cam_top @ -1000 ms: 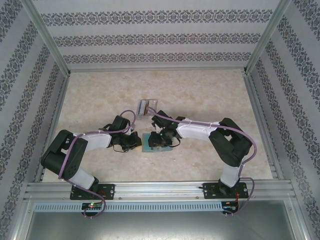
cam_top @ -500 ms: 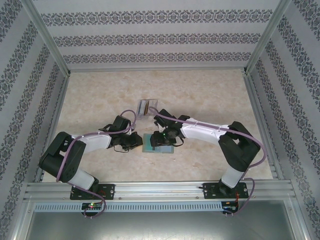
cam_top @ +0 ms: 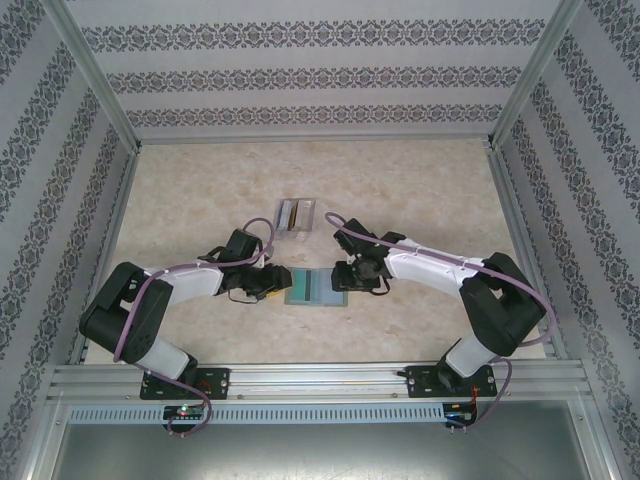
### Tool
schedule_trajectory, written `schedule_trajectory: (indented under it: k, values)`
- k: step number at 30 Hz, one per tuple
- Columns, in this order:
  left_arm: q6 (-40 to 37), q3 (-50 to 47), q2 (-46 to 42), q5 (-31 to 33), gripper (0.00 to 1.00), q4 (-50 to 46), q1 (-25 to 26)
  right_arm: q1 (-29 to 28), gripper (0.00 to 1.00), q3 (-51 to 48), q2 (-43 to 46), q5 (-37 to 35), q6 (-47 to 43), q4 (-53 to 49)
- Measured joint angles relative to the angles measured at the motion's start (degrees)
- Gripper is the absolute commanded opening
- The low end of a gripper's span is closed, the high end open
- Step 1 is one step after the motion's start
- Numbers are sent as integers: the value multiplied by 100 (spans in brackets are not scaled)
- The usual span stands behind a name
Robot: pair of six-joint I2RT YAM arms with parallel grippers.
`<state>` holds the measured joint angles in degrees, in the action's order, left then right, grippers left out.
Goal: Put the credit cards into the card holder
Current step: Close the card holder at the center of the table.
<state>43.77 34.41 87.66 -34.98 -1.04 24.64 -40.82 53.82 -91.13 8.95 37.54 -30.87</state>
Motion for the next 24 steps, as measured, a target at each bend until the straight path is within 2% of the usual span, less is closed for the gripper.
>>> schedule_trajectory:
  k: [9, 12, 14, 17, 21, 24]
  values:
    - [-26, 44, 42, -15, 45, -48, -2, 247, 32, 66, -560, -118, 44, -61]
    - [-39, 76, 81, -61, 49, -55, -2, 245, 28, 203, -691, -125, 68, -79]
    - [-68, 105, 87, -98, 55, -66, -4, 245, 19, 262, -758, -90, 61, -68]
    - [-98, 168, 129, -195, 57, -66, -2, 243, 10, 295, -758, -52, 46, -44]
    - [-107, 227, 192, -275, 56, -98, -11, 243, 7, 299, -761, 2, 4, 70]
    - [-109, 269, 299, -356, 47, 22, -28, 245, 5, 278, -765, 85, -26, 199]
